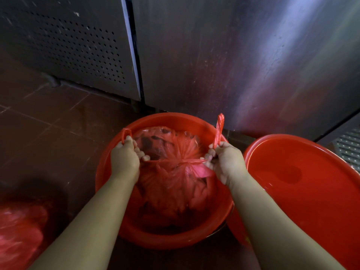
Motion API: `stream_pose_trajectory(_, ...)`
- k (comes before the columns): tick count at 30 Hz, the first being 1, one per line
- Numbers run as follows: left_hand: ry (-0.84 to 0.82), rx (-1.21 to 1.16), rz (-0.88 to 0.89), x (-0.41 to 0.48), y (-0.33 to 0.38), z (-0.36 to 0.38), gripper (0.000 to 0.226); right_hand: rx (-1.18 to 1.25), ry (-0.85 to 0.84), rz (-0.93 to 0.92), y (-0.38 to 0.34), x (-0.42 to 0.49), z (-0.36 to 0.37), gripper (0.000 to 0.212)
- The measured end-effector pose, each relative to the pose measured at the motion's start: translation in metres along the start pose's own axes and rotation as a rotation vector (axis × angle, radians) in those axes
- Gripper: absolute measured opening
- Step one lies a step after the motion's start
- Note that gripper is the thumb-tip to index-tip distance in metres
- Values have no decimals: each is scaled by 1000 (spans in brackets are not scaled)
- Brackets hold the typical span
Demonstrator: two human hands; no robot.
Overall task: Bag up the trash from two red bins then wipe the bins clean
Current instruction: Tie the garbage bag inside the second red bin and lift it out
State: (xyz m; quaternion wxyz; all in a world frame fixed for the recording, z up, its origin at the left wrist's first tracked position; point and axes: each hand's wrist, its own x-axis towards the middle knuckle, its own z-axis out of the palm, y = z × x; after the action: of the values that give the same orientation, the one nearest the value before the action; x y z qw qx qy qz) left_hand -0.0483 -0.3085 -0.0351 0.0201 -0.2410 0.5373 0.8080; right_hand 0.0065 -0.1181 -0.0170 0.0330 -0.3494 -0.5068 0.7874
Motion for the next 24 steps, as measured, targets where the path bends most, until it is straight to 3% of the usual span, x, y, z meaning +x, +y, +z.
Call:
stream_pose_trajectory(4, -19, 38, 62, -4, 4, 0, 37, -59, -39, -117, 4, -3, 1, 34)
stream_pose_trajectory(10, -237, 219, 242, -25, 16, 3, 36, -130, -152, -251, 6, -5, 3, 29)
stream_pose_trajectory(14, -339, 467, 443, -45, 28, 7, 37, -248, -145, -325, 7, -14, 15, 36)
stream_pose_trajectory(18, -376, 771, 644, -58, 37, 7, 34, -565, -100, -488, 11, -20, 27, 24)
stream_pose_trajectory(21, -429, 923, 751, -58, 42, 6, 27, -767, -229, -596, 14, -31, 33, 27)
stream_pose_trajectory(24, -485, 977, 754, -54, 43, 6, 24, -806, -383, -537, 16, -36, 35, 26)
